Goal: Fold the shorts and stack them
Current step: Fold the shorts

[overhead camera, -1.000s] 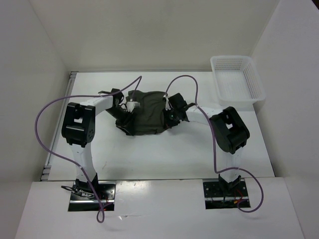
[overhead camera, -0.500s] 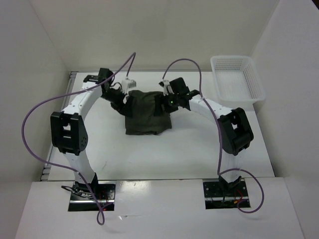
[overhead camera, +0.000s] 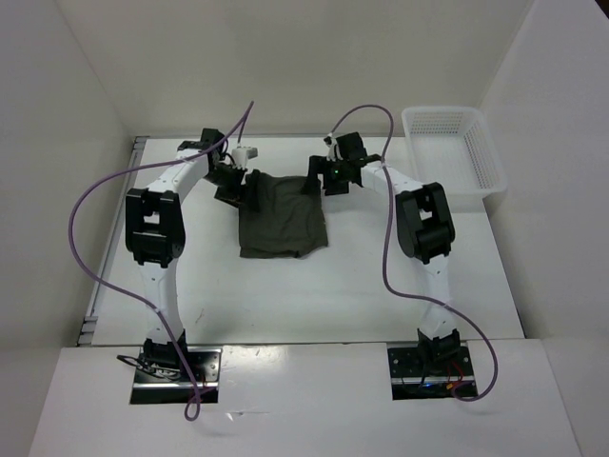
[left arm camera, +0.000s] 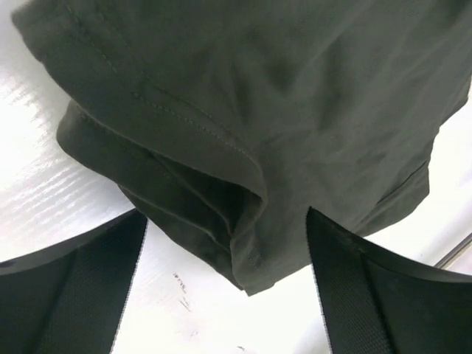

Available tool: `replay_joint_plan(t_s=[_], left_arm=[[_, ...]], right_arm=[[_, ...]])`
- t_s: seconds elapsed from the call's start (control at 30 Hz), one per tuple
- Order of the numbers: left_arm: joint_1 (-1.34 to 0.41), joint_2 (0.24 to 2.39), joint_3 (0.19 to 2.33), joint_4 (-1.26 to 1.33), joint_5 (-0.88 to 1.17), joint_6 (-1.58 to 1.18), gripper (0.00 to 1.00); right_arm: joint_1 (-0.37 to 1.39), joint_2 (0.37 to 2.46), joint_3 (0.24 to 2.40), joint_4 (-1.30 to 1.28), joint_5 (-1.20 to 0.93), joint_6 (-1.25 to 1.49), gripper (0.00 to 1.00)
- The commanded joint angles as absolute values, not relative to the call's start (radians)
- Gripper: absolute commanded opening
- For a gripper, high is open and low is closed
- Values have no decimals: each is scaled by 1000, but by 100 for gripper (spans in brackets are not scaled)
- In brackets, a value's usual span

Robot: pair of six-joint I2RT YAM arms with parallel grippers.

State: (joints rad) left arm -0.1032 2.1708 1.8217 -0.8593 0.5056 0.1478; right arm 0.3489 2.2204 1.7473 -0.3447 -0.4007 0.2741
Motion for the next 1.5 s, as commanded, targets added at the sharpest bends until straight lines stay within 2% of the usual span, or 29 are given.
replay_joint_plan(t_s=[0.0,0.03,0.07,0.17,0.2,0.27,0.3,0.33,0.57,0.67,0.7,0.73,0.77,0.83,0.87,0.97,1.07,1.17,1.2,1.27,1.3,1.33,1.4,1.47], left_arm=[[-101,2169,1844,-816,526,107,92],[-101,2181,1835,-816,526,107,87],[-101,2181,1835,-807,526,107,71],[-101,2192,1804,-798,551,107,45],[-88,2192,1783,-798,563,107,27],[-74,2192,1757,-779,572,107,12],[-60,2192,1743,-779,572,107,7],[-48,2192,1720,-766,557,107,0],[-14,2241,1698,-746,523,107,1],[-5,2241,1710,-755,532,107,15],[-5,2241,1710,-765,557,116,32],[5,2231,1721,-775,583,127,46],[5,2203,1721,-775,622,138,55],[14,2165,1721,-784,652,152,67],[14,2125,1721,-784,664,152,69],[41,2045,1730,-784,684,166,72],[54,1985,1769,-772,696,166,72],[25,1985,1844,-781,735,155,69],[14,1985,1861,-781,762,155,64],[-24,2008,1894,-790,784,155,58],[-40,2019,1894,-790,784,155,54],[-54,2043,1908,-790,784,155,49],[-92,2075,1933,-790,784,155,47],[-118,2132,1969,-790,784,146,46]], right_arm=[[354,2275,1819,-311,-407,310,89],[354,2286,1828,-311,-419,324,89],[345,2295,1829,-302,-419,339,87],[345,2318,1829,-290,-434,376,59],[345,2318,1838,-290,-434,388,39],[335,2327,1838,-281,-402,410,18],[334,2327,1850,-281,-382,422,3],[322,2327,1861,-281,-346,422,0],[313,2336,1862,-290,-342,402,0],[313,2327,1853,-290,-313,402,0],[313,2327,1853,-290,-313,382,3],[313,2316,1853,-290,-313,371,12],[313,2316,1853,-290,-334,359,43],[313,2292,1853,-290,-373,328,55],[313,2271,1853,-290,-373,315,60],[313,2223,1876,-301,-336,287,65],[313,2171,1887,-313,-289,262,63],[313,2137,1887,-324,-261,253,50],[313,2117,1887,-333,-261,253,40],[322,2108,1896,-333,-261,253,30],[322,2094,1896,-333,-270,253,21],[322,2080,1905,-333,-270,253,17],[331,2071,1905,-342,-285,253,11],[341,2071,1884,-342,-296,253,11]])
